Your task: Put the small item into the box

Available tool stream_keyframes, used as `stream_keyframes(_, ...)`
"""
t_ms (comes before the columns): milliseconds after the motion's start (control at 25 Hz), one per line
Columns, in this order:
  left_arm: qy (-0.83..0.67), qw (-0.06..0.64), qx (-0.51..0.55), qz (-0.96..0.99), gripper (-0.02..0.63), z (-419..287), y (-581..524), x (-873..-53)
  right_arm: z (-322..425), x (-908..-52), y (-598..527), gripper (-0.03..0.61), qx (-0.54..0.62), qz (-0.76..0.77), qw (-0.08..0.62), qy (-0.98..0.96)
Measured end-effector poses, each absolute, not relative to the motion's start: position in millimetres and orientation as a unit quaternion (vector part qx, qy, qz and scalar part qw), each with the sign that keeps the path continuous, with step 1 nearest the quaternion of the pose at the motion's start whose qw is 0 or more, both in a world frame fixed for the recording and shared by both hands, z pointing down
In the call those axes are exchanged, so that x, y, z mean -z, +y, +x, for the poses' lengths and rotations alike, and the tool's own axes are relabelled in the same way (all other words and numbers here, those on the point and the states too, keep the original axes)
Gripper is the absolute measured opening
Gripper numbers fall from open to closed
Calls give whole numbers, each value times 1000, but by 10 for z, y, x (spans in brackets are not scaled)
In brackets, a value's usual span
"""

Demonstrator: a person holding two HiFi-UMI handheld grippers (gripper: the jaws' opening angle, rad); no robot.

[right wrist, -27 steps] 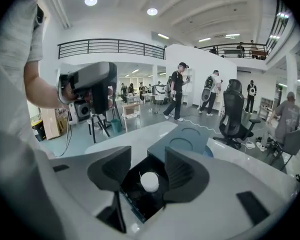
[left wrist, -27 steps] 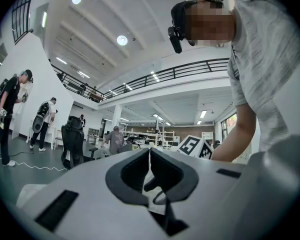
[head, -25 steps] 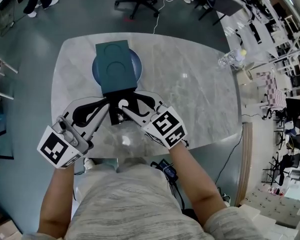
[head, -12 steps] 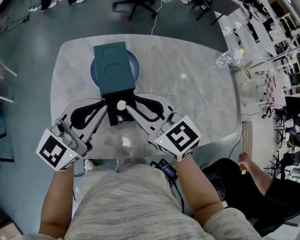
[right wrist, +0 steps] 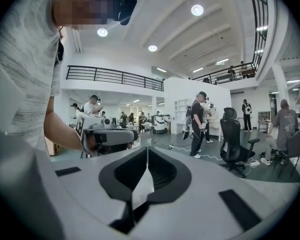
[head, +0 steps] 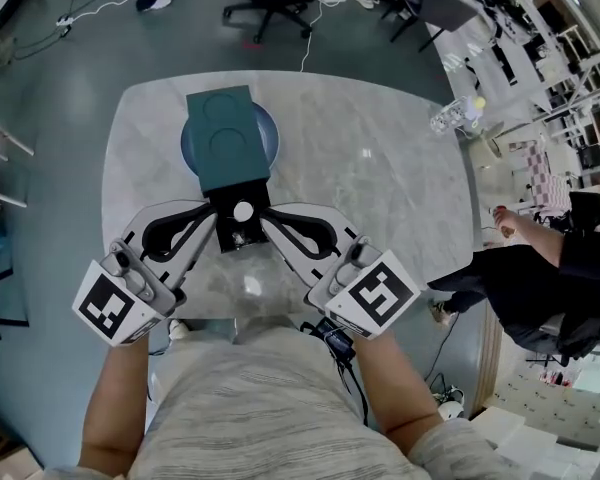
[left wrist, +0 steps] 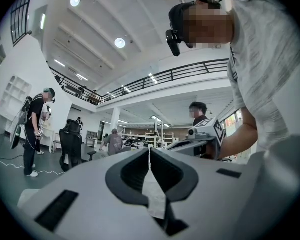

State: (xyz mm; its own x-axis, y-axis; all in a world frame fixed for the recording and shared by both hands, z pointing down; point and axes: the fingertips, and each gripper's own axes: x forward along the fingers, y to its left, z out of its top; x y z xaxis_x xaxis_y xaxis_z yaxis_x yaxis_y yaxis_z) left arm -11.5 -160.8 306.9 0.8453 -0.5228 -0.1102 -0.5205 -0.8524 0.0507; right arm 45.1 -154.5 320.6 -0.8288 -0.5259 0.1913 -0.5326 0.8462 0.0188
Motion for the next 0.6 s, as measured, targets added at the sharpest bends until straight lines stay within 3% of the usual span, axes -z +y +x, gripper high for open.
stream_keyframes(600, -262, 8, 62, 963, 21, -64, -1510, -3033, 476, -3043, -1415, 18, -3, 276, 79, -958)
